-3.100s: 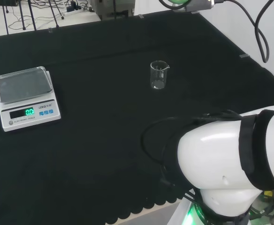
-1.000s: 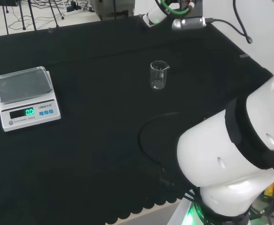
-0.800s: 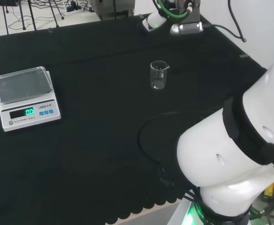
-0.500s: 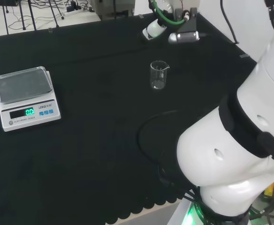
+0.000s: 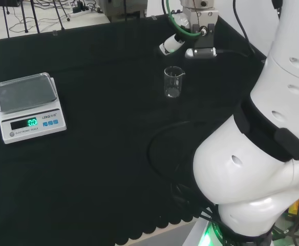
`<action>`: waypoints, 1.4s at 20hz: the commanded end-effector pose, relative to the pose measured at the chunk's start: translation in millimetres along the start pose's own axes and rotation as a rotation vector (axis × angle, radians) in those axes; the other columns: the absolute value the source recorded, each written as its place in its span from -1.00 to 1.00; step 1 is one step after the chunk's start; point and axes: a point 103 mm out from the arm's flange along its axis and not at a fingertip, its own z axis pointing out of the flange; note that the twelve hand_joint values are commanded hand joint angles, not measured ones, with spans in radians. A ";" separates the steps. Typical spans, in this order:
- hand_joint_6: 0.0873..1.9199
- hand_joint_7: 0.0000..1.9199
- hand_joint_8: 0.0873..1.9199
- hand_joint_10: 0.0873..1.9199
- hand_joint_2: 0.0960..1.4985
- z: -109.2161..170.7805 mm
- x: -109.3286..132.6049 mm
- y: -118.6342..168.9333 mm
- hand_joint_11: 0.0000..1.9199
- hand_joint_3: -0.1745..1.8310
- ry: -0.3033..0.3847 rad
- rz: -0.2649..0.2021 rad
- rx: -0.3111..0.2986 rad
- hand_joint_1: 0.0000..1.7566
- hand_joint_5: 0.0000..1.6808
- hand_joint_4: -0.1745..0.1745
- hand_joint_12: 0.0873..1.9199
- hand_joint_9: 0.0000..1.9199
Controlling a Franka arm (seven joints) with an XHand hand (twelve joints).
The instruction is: Pick up the beaker.
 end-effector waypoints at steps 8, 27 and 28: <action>-1.00 -0.98 -0.30 -0.17 -0.10 104.9 -20.6 71.4 -1.00 -0.60 0.083 0.030 0.059 -0.27 -0.94 0.15 -0.30 -0.93; -1.00 -1.00 -0.38 -0.17 -0.10 145.4 -25.5 106.7 -1.00 -0.61 0.052 0.043 0.173 -0.27 -0.96 0.21 -0.39 -0.96; -1.00 -0.99 -0.38 -0.17 -0.09 146.9 -25.4 107.3 -1.00 -0.61 0.042 0.043 0.187 -0.25 -0.94 0.20 -0.39 -0.96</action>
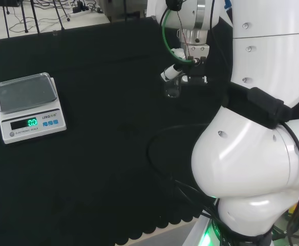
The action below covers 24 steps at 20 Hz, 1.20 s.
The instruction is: Pick up the beaker.
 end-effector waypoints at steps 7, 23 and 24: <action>-1.00 -0.78 -0.22 -0.19 -0.14 11.4 9.3 7.3 -0.72 -0.41 -0.023 0.006 0.046 0.04 -0.64 0.22 0.38 -0.55; 0.54 -0.27 0.68 0.37 0.17 13.6 21.8 13.2 0.29 -0.16 -0.029 0.027 -0.009 0.38 -0.15 -0.33 -0.01 0.05; 0.55 -0.27 0.70 0.36 0.12 13.7 22.2 13.4 0.29 -0.11 -0.030 0.027 -0.009 0.45 -0.16 -0.42 0.00 0.05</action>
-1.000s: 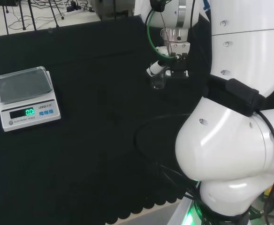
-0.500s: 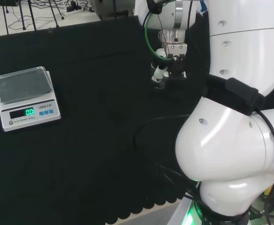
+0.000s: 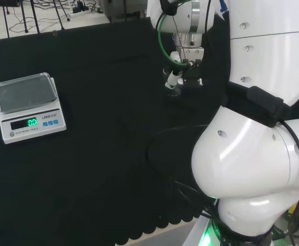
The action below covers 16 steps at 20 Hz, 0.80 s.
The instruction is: Pick up the beaker.
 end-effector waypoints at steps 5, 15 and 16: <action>0.56 -0.27 0.72 0.36 0.01 3.7 11.7 5.0 0.29 0.01 -0.005 0.016 -0.012 0.54 -0.14 -0.57 0.02 0.07; 0.56 -0.24 0.74 0.36 -0.06 -55.3 1.0 -18.6 0.28 0.08 -0.011 0.009 -0.079 0.55 -0.11 -0.63 0.05 0.09; 0.56 -0.24 0.74 0.36 -0.06 -61.4 1.6 -20.8 0.28 0.08 -0.014 0.007 -0.086 0.55 -0.10 -0.64 0.05 0.09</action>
